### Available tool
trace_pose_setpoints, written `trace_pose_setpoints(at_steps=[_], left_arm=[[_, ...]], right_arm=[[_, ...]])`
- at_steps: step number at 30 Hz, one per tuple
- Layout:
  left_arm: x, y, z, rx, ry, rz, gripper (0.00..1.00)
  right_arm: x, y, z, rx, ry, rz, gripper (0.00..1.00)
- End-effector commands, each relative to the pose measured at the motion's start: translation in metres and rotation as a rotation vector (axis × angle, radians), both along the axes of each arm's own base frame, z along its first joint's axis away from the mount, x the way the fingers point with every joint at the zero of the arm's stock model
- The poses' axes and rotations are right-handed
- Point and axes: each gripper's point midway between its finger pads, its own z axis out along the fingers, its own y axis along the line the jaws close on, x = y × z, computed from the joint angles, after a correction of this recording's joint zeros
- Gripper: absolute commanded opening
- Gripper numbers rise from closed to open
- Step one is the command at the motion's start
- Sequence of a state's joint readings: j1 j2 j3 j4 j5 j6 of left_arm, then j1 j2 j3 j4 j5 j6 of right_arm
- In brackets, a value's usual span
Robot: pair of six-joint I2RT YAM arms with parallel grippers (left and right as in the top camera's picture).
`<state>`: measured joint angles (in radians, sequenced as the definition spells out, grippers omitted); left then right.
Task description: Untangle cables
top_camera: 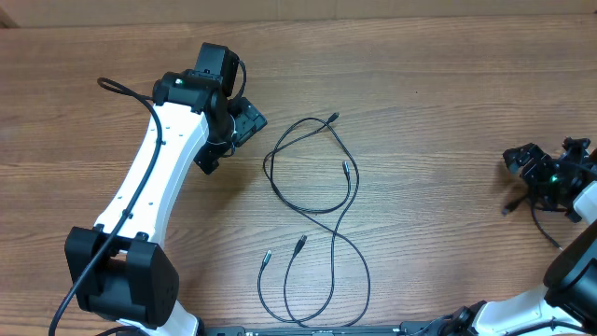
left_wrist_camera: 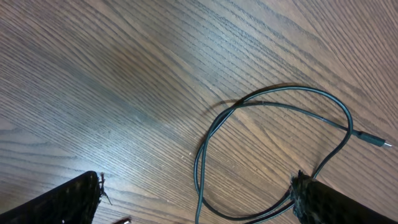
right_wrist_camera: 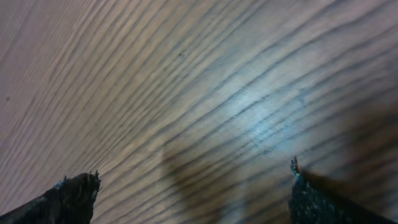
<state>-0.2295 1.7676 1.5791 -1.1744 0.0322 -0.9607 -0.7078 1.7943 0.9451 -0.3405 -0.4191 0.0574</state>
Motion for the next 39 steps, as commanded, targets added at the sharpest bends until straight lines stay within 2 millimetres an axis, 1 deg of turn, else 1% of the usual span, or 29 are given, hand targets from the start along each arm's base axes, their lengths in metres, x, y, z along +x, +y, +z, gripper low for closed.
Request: trace_pose_setpoints(at_steps=[1, 4, 6, 7, 10, 14, 18, 20, 21, 22, 23, 25, 26, 28, 31, 33, 34, 35, 36, 37, 38, 39], left_arm=[[0.001, -0.001, 0.004, 0.014, -0.014, -0.022, 1.0], [0.001, -0.001, 0.004, 0.014, -0.014, -0.022, 1.0], [0.0, 0.0, 0.003, 0.014, -0.01, -0.023, 1.0], [-0.001, 0.0, 0.003, 0.015, -0.008, -0.022, 1.0], [-0.002, -0.001, 0.003, 0.012, -0.004, -0.023, 1.0], [-0.002, -0.001, 0.003, 0.008, -0.004, -0.024, 1.0], [-0.002, -0.004, 0.003, -0.009, -0.001, -0.027, 1.0], [-0.001, -0.005, 0.004, -0.014, -0.003, -0.028, 1.0], [-0.001, -0.006, 0.004, -0.018, -0.004, -0.029, 1.0], [-0.001, -0.007, 0.004, -0.022, -0.004, -0.03, 1.0], [-0.001, -0.007, 0.004, -0.022, -0.004, -0.03, 1.0], [-0.001, -0.007, 0.004, -0.021, -0.006, -0.03, 1.0], [0.0, -0.007, 0.004, -0.022, -0.008, -0.03, 1.0], [0.0, -0.007, 0.004, -0.022, -0.007, -0.03, 1.0], [-0.002, -0.012, 0.004, -0.05, -0.001, -0.037, 1.0], [-0.003, -0.018, 0.005, -0.089, 0.006, -0.045, 0.99], [-0.002, -0.018, 0.005, -0.088, 0.003, -0.045, 1.0], [0.0, -0.017, 0.005, -0.081, -0.005, -0.043, 1.0], [0.0, -0.017, 0.005, -0.077, -0.008, -0.042, 1.0], [0.001, -0.015, 0.005, -0.068, -0.013, -0.04, 1.0], [0.002, -0.015, 0.005, -0.065, -0.014, -0.039, 1.0], [0.002, -0.014, 0.005, -0.061, -0.015, -0.039, 1.0]], right_arm=[[-0.037, -0.013, -0.02, 0.014, 0.15, -0.129, 0.96], [-0.053, -0.019, -0.023, 0.062, 0.184, -0.191, 0.95], [-0.069, -0.024, -0.026, 0.101, 0.217, -0.247, 0.95], [-0.074, -0.026, -0.026, 0.117, 0.226, -0.273, 0.95], [-0.094, -0.033, -0.028, 0.196, 0.258, -0.41, 0.95], [-0.108, -0.035, -0.03, 0.247, 0.285, -0.485, 0.95], [-0.11, -0.035, -0.03, 0.251, 0.289, -0.486, 0.95], [-0.112, -0.03, -0.031, 0.27, 0.306, -0.489, 0.96], [-0.11, -0.027, -0.03, 0.284, 0.294, -0.478, 0.97], [-0.103, -0.022, -0.027, 0.303, 0.26, -0.433, 0.97], [-0.094, -0.016, -0.021, 0.323, 0.206, -0.361, 0.97], [-0.082, -0.007, -0.014, 0.336, 0.134, -0.257, 0.97], [-0.067, 0.001, -0.005, 0.34, 0.054, -0.168, 0.99], [-0.045, 0.014, 0.01, 0.35, -0.058, -0.053, 1.0], [-0.018, 0.028, 0.027, 0.348, -0.147, 0.045, 1.0], [-0.004, 0.038, 0.034, 0.333, -0.157, 0.1, 1.0], [0.002, 0.043, 0.037, 0.327, -0.16, 0.122, 1.0], [0.016, 0.056, 0.045, 0.314, -0.171, 0.179, 1.0], [0.025, 0.065, 0.052, 0.313, -0.18, 0.215, 1.0], [0.041, 0.085, 0.065, 0.31, -0.183, 0.281, 1.0], [0.046, 0.093, 0.069, 0.309, -0.182, 0.306, 1.0], [0.056, 0.111, 0.079, 0.307, -0.181, 0.361, 1.0]])
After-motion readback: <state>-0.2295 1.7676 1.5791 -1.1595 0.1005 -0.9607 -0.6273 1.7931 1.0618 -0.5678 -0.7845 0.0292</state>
